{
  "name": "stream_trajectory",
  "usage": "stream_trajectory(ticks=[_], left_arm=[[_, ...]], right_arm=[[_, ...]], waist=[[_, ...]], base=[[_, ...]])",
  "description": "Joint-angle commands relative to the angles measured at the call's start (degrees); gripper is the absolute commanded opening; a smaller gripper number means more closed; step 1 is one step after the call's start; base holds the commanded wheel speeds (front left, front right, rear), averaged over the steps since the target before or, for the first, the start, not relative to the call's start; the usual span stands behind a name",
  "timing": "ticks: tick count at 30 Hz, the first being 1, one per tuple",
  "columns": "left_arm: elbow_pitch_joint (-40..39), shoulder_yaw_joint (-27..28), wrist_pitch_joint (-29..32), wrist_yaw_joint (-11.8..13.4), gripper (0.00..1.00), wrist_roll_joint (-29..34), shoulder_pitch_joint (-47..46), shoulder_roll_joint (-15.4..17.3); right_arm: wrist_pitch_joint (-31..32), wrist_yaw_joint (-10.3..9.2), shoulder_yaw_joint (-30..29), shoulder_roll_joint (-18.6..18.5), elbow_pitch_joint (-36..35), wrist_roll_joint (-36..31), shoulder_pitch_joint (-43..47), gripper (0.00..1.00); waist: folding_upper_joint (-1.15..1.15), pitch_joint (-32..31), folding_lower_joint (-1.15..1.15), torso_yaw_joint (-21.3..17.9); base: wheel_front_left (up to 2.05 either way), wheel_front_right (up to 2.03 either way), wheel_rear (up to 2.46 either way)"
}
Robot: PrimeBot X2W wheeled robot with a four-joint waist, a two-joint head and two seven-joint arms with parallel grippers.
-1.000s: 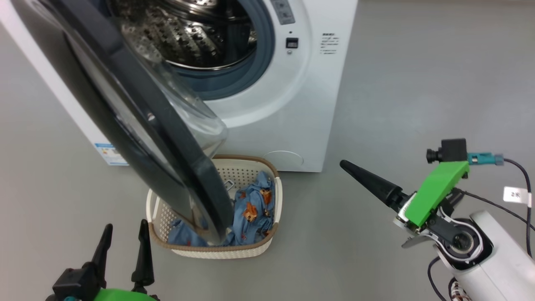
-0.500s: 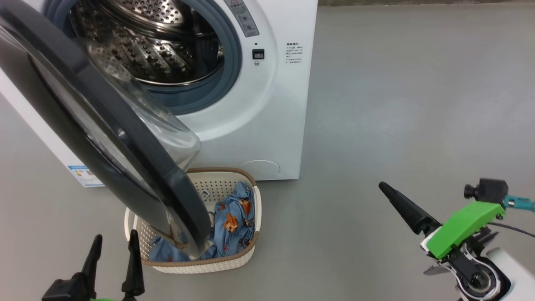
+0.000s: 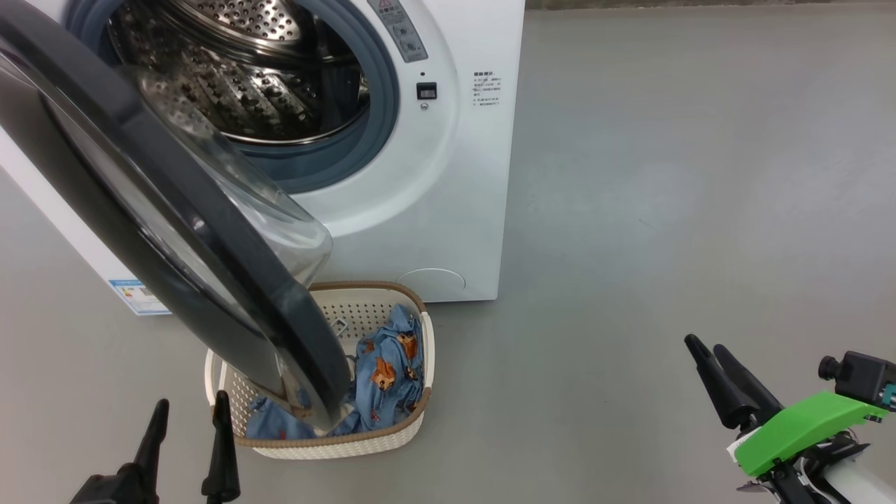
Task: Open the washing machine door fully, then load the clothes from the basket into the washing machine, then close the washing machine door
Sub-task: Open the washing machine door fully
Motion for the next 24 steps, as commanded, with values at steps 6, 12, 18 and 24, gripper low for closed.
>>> stream_trajectory(ticks=[6, 12, 18, 24], left_arm=[[-1.8, 2.2, -0.4, 0.0, 1.00, -0.2, -0.5, 0.9], [-1.8, 2.3, -0.4, 0.0, 1.00, -0.2, -0.6, 0.7], [-1.8, 2.3, -0.4, 0.0, 1.00, -0.2, -0.7, 0.7], [-1.8, 2.2, -0.4, 0.0, 1.00, -0.2, -1.1, 0.8]], right_arm=[[-2.3, 0.33, -2.5, -1.8, 1.1, -7.8, 1.0, 1.00], [-2.3, 0.33, -9.4, 0.9, -0.1, -19.6, 4.3, 1.00], [-2.3, 0.33, -13.9, 2.8, -2.8, -31.3, 7.2, 1.00], [-2.4, 0.33, -17.1, 4.3, -6.5, -40.4, 9.8, 1.00]], waist=[[0.00, 0.0, 0.00, -0.1], [0.00, -0.2, 0.00, 0.0], [0.00, -0.2, 0.00, 0.1], [0.00, 0.2, 0.00, 0.1]], base=[[0.00, 0.00, 0.00], [0.00, 0.00, 0.00], [0.00, 0.00, 0.00], [0.00, 0.00, 0.00]])
